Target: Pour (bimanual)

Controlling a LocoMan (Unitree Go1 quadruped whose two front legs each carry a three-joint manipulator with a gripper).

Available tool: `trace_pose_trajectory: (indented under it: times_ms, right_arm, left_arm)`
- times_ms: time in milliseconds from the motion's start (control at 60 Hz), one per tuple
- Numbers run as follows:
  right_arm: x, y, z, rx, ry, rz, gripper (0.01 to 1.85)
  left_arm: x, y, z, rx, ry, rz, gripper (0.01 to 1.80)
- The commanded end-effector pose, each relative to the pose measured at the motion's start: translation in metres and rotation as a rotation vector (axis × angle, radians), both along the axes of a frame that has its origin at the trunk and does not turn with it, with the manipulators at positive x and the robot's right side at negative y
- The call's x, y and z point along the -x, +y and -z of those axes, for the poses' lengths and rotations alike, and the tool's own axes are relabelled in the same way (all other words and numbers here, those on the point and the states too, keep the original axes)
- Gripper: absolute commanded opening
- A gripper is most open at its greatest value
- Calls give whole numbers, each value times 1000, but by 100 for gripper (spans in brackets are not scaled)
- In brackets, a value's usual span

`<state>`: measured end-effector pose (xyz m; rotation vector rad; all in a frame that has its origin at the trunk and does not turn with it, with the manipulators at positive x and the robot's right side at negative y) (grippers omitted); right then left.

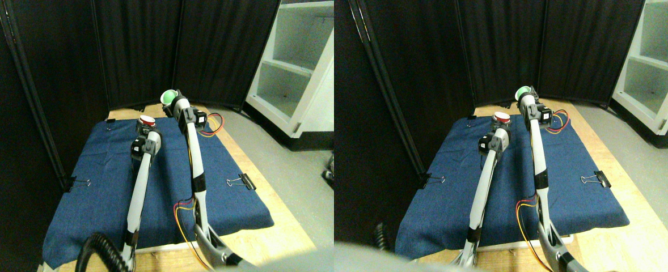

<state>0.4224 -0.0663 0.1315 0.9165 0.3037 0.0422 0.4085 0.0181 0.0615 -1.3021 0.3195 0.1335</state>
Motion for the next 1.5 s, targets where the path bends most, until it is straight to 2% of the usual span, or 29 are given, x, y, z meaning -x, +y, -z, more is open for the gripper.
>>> trace_pose_trajectory:
  times_ms: [17, 83, 183, 367, 517, 650, 867, 1067, 1500]
  right_arm:
    - [-5, 0, -6, 39, -52, -4, 33]
    - [-7, -1, -4, 23, -45, -34, 33]
    - [-9, 0, -2, 20, -28, -6, 33]
    - [-8, 2, -2, 28, -25, -16, 33]
    - [-10, 4, -2, 52, -50, -47, 33]
    - [-10, 5, -3, 37, -50, -45, 33]
    - [-8, 8, -5, 59, -66, -55, 33]
    - [-6, 10, -5, 58, -51, -42, 33]
    - [2, 13, -12, 111, -56, -56, 33]
  left_arm:
    - [-3, -1, -8, 35, -36, 2, 33]
    - [-3, -1, -8, 34, -36, 8, 33]
    - [-4, -3, -9, 43, -35, 12, 33]
    - [-3, -8, -14, 20, -37, 33, 33]
    - [-4, -9, -14, 22, -35, 46, 33]
    - [-2, -12, -21, 37, -37, 50, 33]
    - [-1, -13, -26, 38, -36, 68, 33]
    - [1, -16, -34, 39, -41, 112, 33]
    - [1, -19, -34, 44, -29, 101, 33]
